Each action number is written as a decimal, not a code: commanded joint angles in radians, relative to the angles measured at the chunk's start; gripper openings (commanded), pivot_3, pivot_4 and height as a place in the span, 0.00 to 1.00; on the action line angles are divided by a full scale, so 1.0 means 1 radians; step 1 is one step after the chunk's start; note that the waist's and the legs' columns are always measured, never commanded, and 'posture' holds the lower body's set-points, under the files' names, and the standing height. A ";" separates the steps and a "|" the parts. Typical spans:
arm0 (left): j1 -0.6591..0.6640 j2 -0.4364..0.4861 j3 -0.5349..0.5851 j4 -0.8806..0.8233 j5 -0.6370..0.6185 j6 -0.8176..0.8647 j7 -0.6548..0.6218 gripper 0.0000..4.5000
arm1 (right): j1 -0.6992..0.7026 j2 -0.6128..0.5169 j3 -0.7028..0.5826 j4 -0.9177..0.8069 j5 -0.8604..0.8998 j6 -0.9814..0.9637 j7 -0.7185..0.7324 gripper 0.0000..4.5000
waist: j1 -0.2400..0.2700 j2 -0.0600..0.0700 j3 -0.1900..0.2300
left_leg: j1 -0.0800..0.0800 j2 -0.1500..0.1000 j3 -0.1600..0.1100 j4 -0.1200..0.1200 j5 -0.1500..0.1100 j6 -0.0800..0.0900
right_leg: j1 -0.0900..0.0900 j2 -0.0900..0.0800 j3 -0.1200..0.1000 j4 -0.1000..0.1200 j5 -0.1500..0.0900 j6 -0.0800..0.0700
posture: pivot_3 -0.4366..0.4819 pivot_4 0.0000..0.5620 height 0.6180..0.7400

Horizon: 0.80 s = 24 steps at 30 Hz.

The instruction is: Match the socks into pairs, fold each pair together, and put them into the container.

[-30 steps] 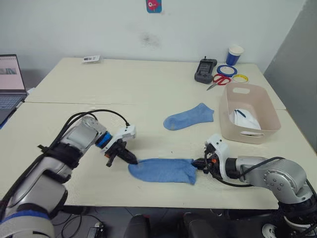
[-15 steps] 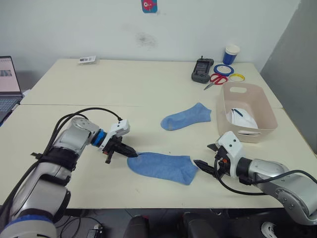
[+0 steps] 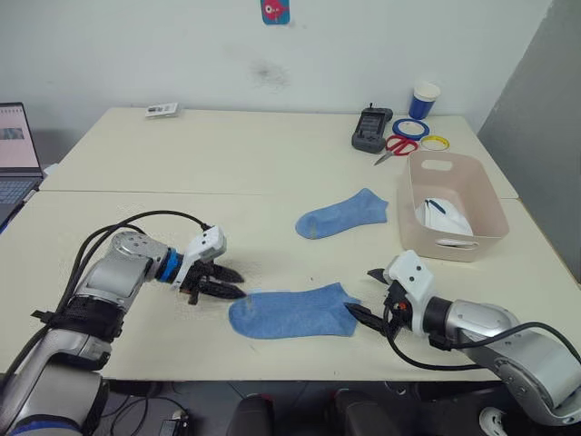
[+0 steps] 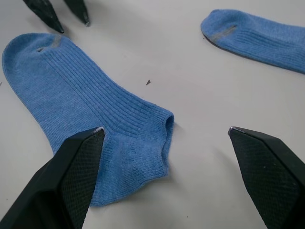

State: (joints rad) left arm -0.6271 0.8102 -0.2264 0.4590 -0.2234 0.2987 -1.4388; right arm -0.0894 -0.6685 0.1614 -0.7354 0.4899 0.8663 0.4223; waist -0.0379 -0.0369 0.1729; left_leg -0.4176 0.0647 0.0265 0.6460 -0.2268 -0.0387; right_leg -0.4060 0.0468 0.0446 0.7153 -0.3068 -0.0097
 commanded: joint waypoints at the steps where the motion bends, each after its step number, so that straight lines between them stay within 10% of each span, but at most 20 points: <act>1: -0.028 0.007 0.075 -0.079 -0.062 0.036 -0.020 0.70 | 0.000 0.012 0.012 -0.057 -0.015 -0.046 0.017 1.00 | -0.001 0.000 0.000 | 0.000 0.000 0.000 0.000 0.000 0.000 | 0.000 0.000 0.000 0.000 0.000 0.000 | 0.48 0.27 0.93; 8: 0.077 0.042 0.063 -0.462 -0.225 0.300 -0.095 0.59 | -0.092 0.083 0.123 0.043 -0.083 -0.063 0.021 0.79 | -0.011 0.000 0.000 | 0.001 0.000 0.000 0.000 0.000 0.000 | 0.000 0.000 0.001 0.000 0.000 0.000 | 0.48 0.27 0.93; 18: 0.252 -0.002 -0.005 -0.421 -0.040 0.078 0.053 0.00 | -0.109 0.046 0.227 0.126 -0.176 0.036 0.068 0.02 | -0.002 0.000 0.000 | 0.001 0.000 -0.001 0.000 0.000 0.000 | 0.000 -0.001 0.001 0.001 0.000 0.000 | 0.48 0.27 0.93; 24: 0.259 -0.008 -0.008 -0.364 -0.010 0.000 0.050 0.00 | -0.014 -0.009 0.127 0.035 -0.128 0.141 0.077 0.01 | 0.006 -0.001 -0.001 | 0.001 0.000 0.000 0.000 0.000 0.000 | 0.001 -0.003 0.001 0.000 0.000 0.000 | 0.48 0.27 0.93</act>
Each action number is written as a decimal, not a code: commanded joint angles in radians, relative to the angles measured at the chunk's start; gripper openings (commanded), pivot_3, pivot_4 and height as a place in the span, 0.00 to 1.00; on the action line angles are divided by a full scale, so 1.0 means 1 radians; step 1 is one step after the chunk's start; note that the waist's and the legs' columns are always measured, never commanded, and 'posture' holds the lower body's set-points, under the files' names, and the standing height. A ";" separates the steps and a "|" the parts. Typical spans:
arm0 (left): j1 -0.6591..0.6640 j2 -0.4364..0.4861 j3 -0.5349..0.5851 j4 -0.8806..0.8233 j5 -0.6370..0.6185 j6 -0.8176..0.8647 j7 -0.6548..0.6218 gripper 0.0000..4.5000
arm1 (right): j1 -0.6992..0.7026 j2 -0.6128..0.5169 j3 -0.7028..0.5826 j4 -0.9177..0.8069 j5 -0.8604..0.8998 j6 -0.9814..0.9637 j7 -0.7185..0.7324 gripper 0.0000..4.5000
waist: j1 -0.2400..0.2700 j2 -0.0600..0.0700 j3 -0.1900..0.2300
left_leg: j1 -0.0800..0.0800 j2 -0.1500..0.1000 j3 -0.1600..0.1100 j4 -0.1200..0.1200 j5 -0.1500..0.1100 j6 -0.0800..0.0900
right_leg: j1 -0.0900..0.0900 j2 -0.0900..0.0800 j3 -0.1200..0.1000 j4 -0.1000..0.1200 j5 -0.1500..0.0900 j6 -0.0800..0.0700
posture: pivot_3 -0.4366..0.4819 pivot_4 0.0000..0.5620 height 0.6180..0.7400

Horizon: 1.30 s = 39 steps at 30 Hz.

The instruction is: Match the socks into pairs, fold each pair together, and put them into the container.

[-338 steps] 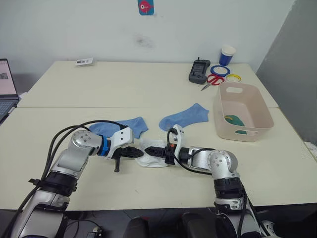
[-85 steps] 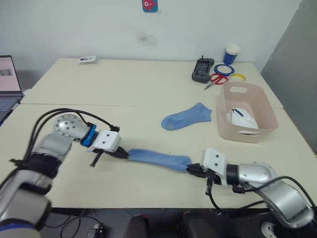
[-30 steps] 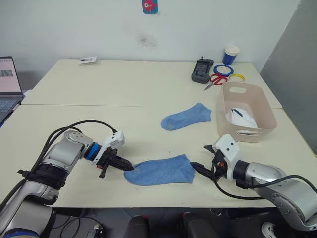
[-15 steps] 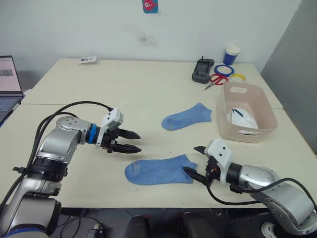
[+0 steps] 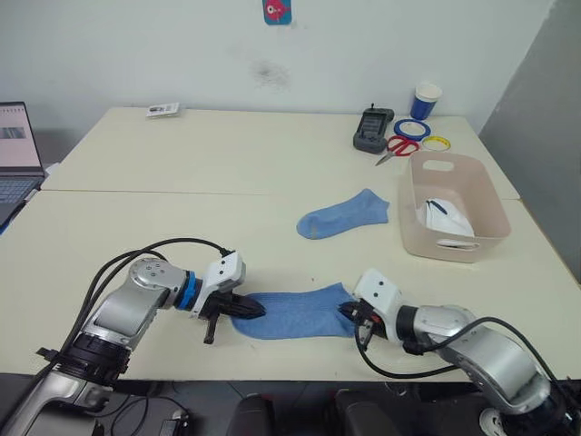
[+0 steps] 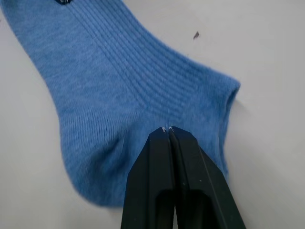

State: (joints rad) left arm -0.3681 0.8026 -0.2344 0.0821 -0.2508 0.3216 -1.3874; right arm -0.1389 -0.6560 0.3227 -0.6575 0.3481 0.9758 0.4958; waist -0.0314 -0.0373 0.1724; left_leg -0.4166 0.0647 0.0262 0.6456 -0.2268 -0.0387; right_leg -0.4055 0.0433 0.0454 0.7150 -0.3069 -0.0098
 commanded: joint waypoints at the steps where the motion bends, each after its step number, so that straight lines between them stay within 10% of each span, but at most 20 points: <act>1: -0.001 -0.002 0.000 0.016 0.016 -0.025 -0.002 0.00 | 0.042 -0.022 -0.040 -0.050 0.011 0.025 0.002 0.01 | 0.000 0.000 0.000 | 0.000 0.000 0.000 0.000 0.000 0.000 | 0.000 0.000 0.000 0.000 0.000 0.000 | 0.48 0.27 0.93; 13: -0.212 -0.077 0.103 0.036 -0.063 0.073 0.102 0.00 | 0.009 0.104 -0.274 -0.184 0.049 -0.101 -0.079 0.01 | -0.001 -0.002 -0.001 | -0.001 -0.001 0.000 0.000 0.000 0.000 | 0.000 0.002 -0.001 0.000 0.000 0.000 | 0.48 0.27 0.93; 25: -0.463 -0.332 -0.060 0.532 0.243 -0.473 0.234 0.76 | 0.018 0.016 -0.346 -0.238 0.109 -0.011 -0.069 0.84 | 0.001 -0.002 -0.001 | -0.001 -0.002 0.001 0.000 0.000 0.000 | 0.000 0.003 -0.001 0.000 0.000 0.000 | 0.48 0.27 0.93; 32: -0.662 -0.486 -0.073 0.934 0.343 -0.511 0.345 0.76 | 0.035 0.042 -0.318 -0.249 0.092 -0.003 -0.119 0.84 | -0.001 -0.002 0.000 | -0.002 -0.003 0.001 0.000 0.000 0.000 | 0.000 0.005 -0.001 -0.001 0.000 0.000 | 0.48 0.27 0.93; 39: -0.752 -0.519 -0.097 1.079 0.432 -0.510 0.332 0.34 | 0.060 0.040 -0.310 -0.263 0.093 -0.012 -0.138 0.85 | -0.002 -0.002 0.000 | -0.002 -0.003 0.001 0.000 0.000 0.000 | 0.000 0.005 -0.001 -0.001 0.000 0.001 | 0.48 0.27 0.93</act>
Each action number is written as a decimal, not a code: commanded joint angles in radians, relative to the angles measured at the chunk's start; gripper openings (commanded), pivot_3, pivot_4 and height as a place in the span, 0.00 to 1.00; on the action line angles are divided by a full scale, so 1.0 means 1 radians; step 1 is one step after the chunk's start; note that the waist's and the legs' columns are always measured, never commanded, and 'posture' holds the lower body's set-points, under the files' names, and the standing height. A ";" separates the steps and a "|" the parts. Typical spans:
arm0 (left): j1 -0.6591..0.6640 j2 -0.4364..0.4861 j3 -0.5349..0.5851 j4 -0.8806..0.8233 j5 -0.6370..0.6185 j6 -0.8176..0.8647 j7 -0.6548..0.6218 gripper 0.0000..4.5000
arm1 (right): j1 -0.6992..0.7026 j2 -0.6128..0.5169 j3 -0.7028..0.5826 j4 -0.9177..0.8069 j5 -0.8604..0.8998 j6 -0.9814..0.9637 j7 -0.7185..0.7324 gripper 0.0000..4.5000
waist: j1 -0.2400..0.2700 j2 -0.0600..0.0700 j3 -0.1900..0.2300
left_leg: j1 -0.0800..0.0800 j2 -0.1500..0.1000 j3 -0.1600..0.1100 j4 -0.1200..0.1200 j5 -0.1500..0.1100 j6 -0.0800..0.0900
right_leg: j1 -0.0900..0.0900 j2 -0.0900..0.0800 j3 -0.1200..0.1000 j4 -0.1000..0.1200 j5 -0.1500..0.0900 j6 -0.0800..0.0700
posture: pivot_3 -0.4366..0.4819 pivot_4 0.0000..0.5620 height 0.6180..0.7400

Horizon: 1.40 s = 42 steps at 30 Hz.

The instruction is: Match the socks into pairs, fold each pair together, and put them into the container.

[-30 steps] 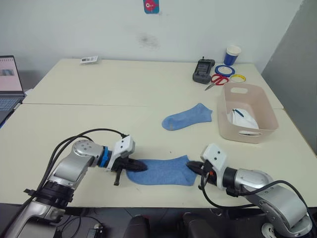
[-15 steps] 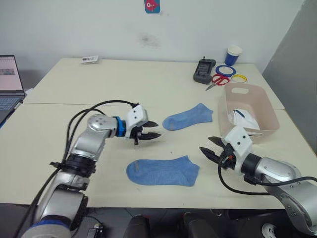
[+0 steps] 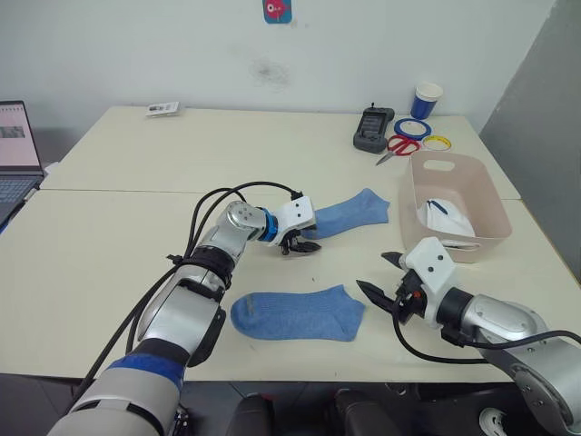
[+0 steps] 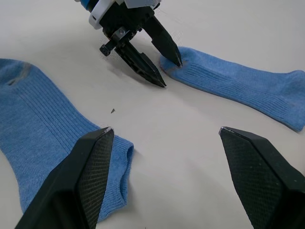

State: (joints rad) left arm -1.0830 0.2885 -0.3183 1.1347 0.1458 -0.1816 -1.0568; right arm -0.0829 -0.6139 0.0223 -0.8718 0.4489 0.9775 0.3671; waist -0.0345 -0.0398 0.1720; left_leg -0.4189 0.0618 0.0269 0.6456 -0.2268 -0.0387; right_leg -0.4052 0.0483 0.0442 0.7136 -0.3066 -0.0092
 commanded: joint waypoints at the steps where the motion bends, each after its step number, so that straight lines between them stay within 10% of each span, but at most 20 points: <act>1: -0.041 -0.003 -0.016 0.037 0.048 -0.010 0.004 0.28 | 0.005 -0.002 -0.008 -0.048 -0.008 -0.015 -0.011 0.85 | 0.000 0.000 0.000 | 0.000 0.000 0.000 0.000 0.000 0.000 | 0.000 0.000 0.000 0.000 0.000 0.000 | 0.48 0.27 0.93; 5: -0.047 0.002 -0.018 0.061 0.080 -0.028 0.022 0.00 | 0.012 -0.007 -0.006 -0.048 -0.009 -0.019 -0.008 0.85 | -0.001 0.000 0.000 | 0.001 0.000 0.000 0.000 0.000 0.000 | 0.000 0.000 0.000 0.000 0.000 0.000 | 0.48 0.27 0.93; 25: 0.148 0.240 0.117 -0.177 -0.076 -0.142 -0.256 0.00 | 0.025 -0.047 0.021 -0.052 -0.004 -0.054 0.039 0.85 | -0.011 0.000 0.000 | 0.002 0.001 0.000 0.000 0.000 0.000 | 0.000 0.000 0.000 0.002 0.000 0.000 | 0.48 0.27 0.93; 32: 0.221 0.170 0.162 -0.351 -0.191 -0.051 -0.306 0.00 | -0.015 -0.062 0.049 -0.036 -0.014 -0.055 0.061 0.85 | 0.003 0.000 0.000 | 0.001 0.001 0.001 0.000 0.000 0.000 | 0.000 -0.001 0.000 0.001 0.000 0.000 | 0.48 0.27 0.93; 42: 0.161 0.039 0.083 -0.256 -0.037 -0.065 -0.058 0.64 | -0.011 -0.069 0.060 -0.046 -0.012 -0.046 0.061 0.85 | 0.002 0.000 0.000 | 0.000 0.001 0.000 0.000 0.000 0.000 | 0.000 -0.001 0.000 0.000 0.000 0.000 | 0.48 0.27 0.93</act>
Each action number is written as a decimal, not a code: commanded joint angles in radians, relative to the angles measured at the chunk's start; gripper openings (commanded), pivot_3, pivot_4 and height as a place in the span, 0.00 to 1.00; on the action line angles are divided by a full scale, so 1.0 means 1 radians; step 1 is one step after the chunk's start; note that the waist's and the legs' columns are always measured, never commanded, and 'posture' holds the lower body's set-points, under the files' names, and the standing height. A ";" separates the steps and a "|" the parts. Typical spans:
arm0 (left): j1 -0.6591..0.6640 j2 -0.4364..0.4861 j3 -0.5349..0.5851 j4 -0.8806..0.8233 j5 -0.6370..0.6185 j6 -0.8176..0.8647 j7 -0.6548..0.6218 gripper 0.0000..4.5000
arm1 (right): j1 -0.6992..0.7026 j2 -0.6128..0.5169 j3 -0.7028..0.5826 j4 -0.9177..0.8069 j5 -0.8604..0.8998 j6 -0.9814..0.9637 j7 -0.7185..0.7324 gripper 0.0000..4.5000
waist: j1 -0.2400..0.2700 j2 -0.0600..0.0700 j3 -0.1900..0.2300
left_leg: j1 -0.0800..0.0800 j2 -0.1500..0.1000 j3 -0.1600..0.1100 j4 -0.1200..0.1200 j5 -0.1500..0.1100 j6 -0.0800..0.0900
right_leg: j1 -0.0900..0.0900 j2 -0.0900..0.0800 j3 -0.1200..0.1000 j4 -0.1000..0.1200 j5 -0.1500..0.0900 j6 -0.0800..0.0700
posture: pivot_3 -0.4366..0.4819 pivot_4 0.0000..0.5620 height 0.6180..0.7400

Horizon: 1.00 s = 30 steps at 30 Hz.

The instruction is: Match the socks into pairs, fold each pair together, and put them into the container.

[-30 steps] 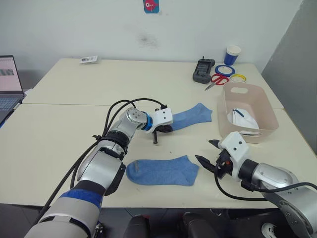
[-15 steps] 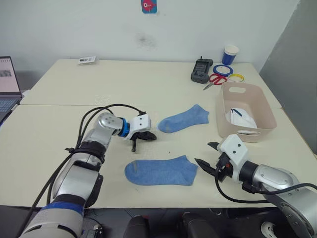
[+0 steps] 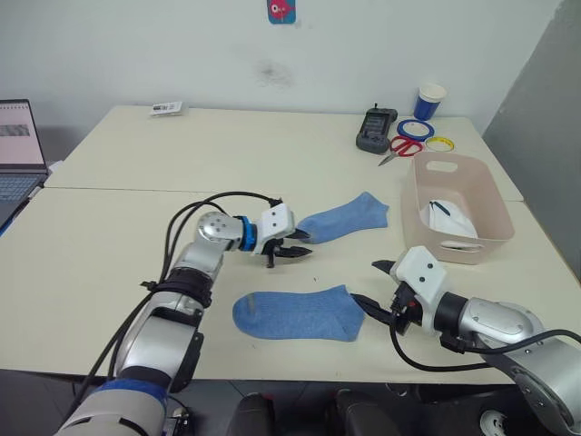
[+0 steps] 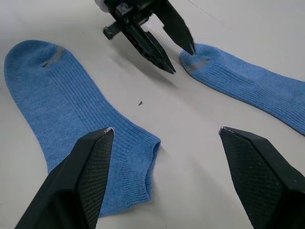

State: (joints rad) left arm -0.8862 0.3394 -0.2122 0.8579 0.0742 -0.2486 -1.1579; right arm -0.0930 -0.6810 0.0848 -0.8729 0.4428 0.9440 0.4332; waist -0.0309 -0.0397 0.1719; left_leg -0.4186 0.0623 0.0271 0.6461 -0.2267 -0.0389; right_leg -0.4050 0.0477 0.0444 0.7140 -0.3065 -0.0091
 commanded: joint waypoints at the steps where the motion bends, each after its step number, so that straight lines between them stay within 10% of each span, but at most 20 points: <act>1: -0.046 -0.021 -0.034 0.047 0.054 0.005 0.068 0.70 | 0.000 0.000 -0.002 -0.047 -0.006 -0.011 -0.008 0.85 | -0.002 0.000 0.000 | 0.000 0.000 0.000 0.000 0.000 0.000 | 0.000 0.000 0.000 0.000 0.000 0.000 | 0.48 0.27 0.93; 7: -0.109 -0.041 -0.074 0.187 0.137 0.022 0.186 0.66 | 0.018 -0.005 -0.002 -0.066 -0.008 -0.004 -0.017 0.85 | -0.002 0.000 0.000 | 0.000 0.000 0.000 0.000 0.000 0.000 | 0.000 0.001 0.000 0.000 0.000 0.000 | 0.48 0.27 0.93; 17: -0.119 -0.022 -0.119 0.250 0.181 -0.068 0.171 0.01 | 0.024 -0.016 0.011 -0.084 -0.002 0.003 -0.019 0.85 | -0.004 0.000 -0.001 | 0.002 0.000 0.001 0.000 0.000 0.000 | 0.001 0.001 0.001 0.001 0.000 0.001 | 0.48 0.27 0.93; 25: 0.030 0.110 -0.068 0.058 -0.006 -0.288 -0.206 0.01 | 0.045 -0.037 -0.007 -0.099 0.006 0.003 -0.010 0.85 | -0.014 0.000 -0.001 | 0.002 0.002 0.001 -0.001 0.000 0.000 | 0.000 0.001 0.001 0.001 0.000 0.001 | 0.48 0.27 0.93; 30: 0.095 0.222 -0.010 0.003 -0.050 -0.303 -0.196 0.01 | 0.044 -0.036 -0.003 -0.086 0.005 -0.007 -0.012 0.85 | -0.017 0.000 -0.001 | 0.002 0.002 0.000 -0.001 0.000 0.000 | 0.000 0.000 0.000 0.001 0.000 0.001 | 0.48 0.27 0.93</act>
State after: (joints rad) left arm -0.7914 0.5369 -0.2550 0.8688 0.0361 -0.5339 -1.3743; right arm -0.0457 -0.7135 0.0983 -0.9346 0.4511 0.9503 0.4155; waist -0.0477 -0.0397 0.1713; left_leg -0.4163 0.0644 0.0271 0.6454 -0.2266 -0.0391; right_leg -0.4045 0.0476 0.0446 0.7152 -0.3060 -0.0084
